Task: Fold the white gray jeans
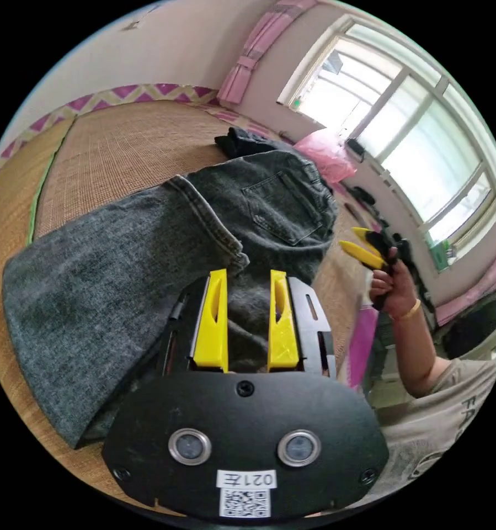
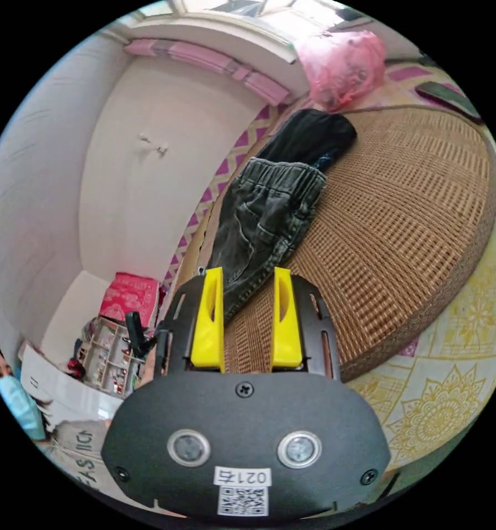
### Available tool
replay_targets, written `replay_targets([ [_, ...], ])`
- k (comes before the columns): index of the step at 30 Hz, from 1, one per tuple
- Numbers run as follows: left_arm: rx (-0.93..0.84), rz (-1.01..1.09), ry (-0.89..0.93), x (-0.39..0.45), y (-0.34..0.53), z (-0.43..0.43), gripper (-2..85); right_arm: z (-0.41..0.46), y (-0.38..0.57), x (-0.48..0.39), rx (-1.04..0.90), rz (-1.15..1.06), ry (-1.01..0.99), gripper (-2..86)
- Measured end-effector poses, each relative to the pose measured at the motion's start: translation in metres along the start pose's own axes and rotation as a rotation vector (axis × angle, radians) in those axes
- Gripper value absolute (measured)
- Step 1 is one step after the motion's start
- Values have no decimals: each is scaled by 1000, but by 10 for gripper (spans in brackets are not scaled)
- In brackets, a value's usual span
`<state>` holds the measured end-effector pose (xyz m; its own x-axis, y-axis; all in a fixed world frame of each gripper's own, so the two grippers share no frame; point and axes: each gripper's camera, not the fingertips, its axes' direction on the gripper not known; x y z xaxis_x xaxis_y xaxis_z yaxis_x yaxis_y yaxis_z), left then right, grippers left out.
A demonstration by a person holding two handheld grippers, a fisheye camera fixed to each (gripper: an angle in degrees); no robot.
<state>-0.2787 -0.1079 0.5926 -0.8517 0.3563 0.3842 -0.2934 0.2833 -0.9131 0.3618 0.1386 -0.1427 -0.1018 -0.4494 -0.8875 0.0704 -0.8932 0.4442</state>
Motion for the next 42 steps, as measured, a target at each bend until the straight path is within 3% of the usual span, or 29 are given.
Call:
replay_targets([
  [2,42,13,74,-3,13,-23,75,10,-12,12,9,120,-16,135],
  [6,128,68,31,-5,55,-91,56,25,-29,14,89,240,-32,126],
  [14,222,23,-54,-44,161,-207,30,53,-38,-4,156,316,-107,74],
  [16,243,0,-67,-55,185,-229,20,49,-35,-42,178,206,-78,65],
  [22,320,-62,-56,-87,245,-278,-5,87,17,-292,144,-482,153,58],
  [24,350,-96,-32,-101,263,-285,-7,136,76,-395,101,-787,263,59],
  [27,376,-157,-2,-122,283,-285,-8,215,173,-484,18,-1124,343,60],
  [30,387,-202,33,-139,298,-282,-9,313,284,-515,-141,-1442,443,60],
  [34,389,-232,37,-154,310,-285,-9,422,397,-475,-379,-1749,659,60],
  [36,387,-238,21,-163,314,-290,-9,433,430,-458,-210,-1899,753,60],
  [38,384,-236,13,-171,311,-291,-8,436,437,-456,-169,-1941,783,61],
  [42,392,-214,38,-194,281,-289,3,421,419,-456,-225,-1906,650,70],
])
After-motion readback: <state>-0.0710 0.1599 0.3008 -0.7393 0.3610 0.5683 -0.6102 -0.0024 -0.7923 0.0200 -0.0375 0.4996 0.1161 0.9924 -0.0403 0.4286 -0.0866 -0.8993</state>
